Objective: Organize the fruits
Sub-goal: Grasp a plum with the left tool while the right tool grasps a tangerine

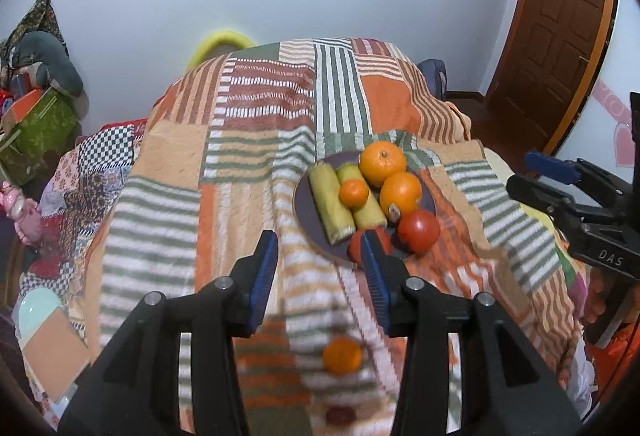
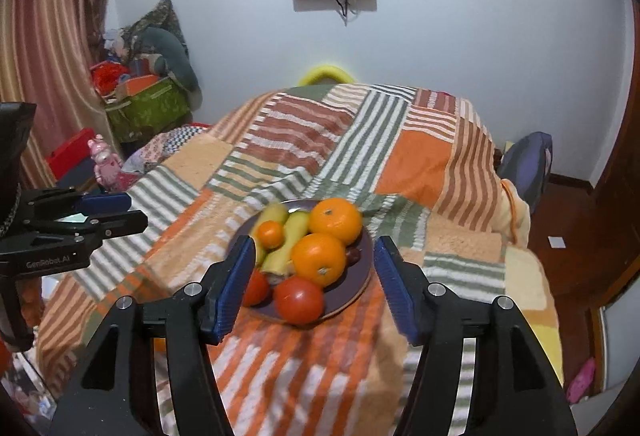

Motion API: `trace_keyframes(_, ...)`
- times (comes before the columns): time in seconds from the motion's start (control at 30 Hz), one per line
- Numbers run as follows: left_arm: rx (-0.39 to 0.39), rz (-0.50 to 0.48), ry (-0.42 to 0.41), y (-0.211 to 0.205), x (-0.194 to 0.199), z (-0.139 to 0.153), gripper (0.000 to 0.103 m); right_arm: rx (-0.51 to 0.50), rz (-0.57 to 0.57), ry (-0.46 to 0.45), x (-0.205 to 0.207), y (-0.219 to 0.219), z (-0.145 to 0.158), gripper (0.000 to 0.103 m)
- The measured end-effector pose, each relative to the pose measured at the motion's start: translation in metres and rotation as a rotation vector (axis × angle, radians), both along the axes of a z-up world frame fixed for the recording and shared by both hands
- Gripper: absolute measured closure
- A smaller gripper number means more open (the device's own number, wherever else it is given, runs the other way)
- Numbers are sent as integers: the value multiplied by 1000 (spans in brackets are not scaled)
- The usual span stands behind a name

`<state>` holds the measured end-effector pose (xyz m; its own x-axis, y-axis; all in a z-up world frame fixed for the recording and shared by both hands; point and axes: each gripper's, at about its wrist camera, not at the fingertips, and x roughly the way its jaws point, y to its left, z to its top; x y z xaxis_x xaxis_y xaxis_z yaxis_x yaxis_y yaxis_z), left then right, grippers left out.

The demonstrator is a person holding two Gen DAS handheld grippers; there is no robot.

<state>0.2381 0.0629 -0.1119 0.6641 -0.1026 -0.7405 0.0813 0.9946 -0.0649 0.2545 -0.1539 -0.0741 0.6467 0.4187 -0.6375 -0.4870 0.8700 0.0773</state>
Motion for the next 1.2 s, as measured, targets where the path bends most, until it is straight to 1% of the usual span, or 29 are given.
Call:
trace_keyframes(0.13, -14, -1, 8, 7, -30, -2, 60, -13, 40, 34, -21, 19, -12, 45)
trace_keyframes(0.23, -21, -6, 25, 13, -48, -8, 60, -30, 86, 56, -36, 35, -22, 45)
trace_keyframes(0.37, -33, -16, 69, 20, -68, -25, 60, -46, 112, 67, -49, 51, -33, 45)
trace_keyframes(0.53, -15, -26, 117, 25, -83, -47, 60, -53, 134, 99, -56, 65, -49, 45)
trace_keyframes(0.8, -66, -15, 165, 31, -89, -74, 60, -107, 169, 188, -55, 91, -82, 45)
trace_keyframes(0.93, -68, 10, 163, 35, -88, -81, 60, -95, 202, 232, -54, 103, -94, 45)
trace_keyframes(1.0, -76, 18, 167, 37, -86, -83, 60, -102, 219, 240, -54, 110, -99, 45)
trace_keyframes(1.03, -76, 23, 168, 38, -86, -84, 60, -105, 226, 244, -53, 113, -100, 46)
trace_keyframes(1.1, -76, 32, 167, 39, -84, -86, 60, -125, 255, 268, -51, 121, -108, 54)
trace_keyframes(1.2, -98, 31, 173, 41, -82, -89, 60, -162, 272, 285, -49, 129, -116, 60)
